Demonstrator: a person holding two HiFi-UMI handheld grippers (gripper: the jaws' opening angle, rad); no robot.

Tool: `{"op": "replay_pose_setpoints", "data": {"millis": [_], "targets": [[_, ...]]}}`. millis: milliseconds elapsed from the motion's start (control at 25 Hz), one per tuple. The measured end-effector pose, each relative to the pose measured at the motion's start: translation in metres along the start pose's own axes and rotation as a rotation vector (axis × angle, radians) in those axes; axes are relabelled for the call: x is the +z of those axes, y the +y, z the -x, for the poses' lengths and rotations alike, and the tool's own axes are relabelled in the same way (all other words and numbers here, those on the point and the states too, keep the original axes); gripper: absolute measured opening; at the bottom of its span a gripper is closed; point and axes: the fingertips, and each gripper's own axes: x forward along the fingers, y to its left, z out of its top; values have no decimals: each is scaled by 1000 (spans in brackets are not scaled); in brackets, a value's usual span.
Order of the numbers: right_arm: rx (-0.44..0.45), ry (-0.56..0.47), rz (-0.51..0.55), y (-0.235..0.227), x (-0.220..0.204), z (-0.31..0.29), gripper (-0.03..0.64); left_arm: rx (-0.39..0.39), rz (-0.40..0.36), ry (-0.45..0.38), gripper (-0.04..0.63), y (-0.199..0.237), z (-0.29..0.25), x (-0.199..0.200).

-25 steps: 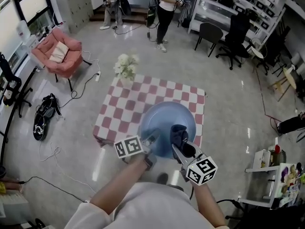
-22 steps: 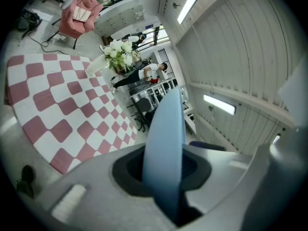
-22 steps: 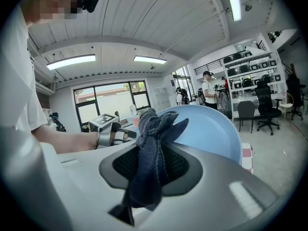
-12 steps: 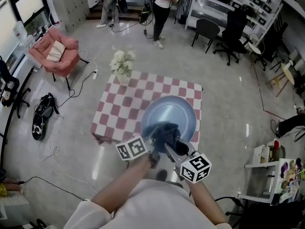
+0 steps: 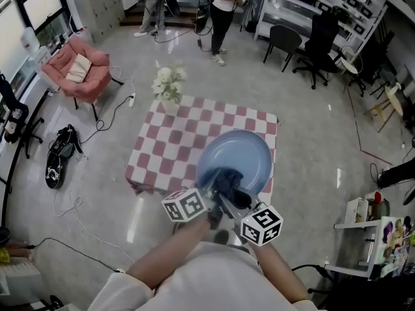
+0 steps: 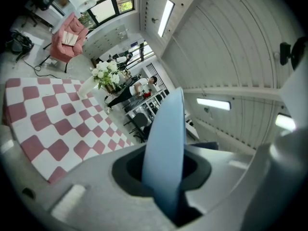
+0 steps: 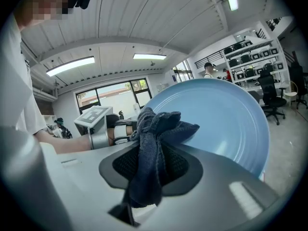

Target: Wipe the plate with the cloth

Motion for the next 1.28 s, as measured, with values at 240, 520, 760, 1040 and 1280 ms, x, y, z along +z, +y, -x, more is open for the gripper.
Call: {"op": "replay_pose_setpoints", "data": {"millis": [240,520,760,1040,1280], "targets": [[0,61,-2,1,-14,-12,118,19,-56,31,77,0,0,-6],[-24,66,41,-10,-16,-9,118,-3,-77,48,74,-1,-3,-6],[-67,57,3,-30,-17,0,118,-13,-64,56,75,1,-9,-3],[-105,79,18,-46,-18,6,120,-12,-68,79,75,2,-11,-2],[-124,96,30,-56,-24,12,120,-13,-58,101,75,6,-9,-5]]}}
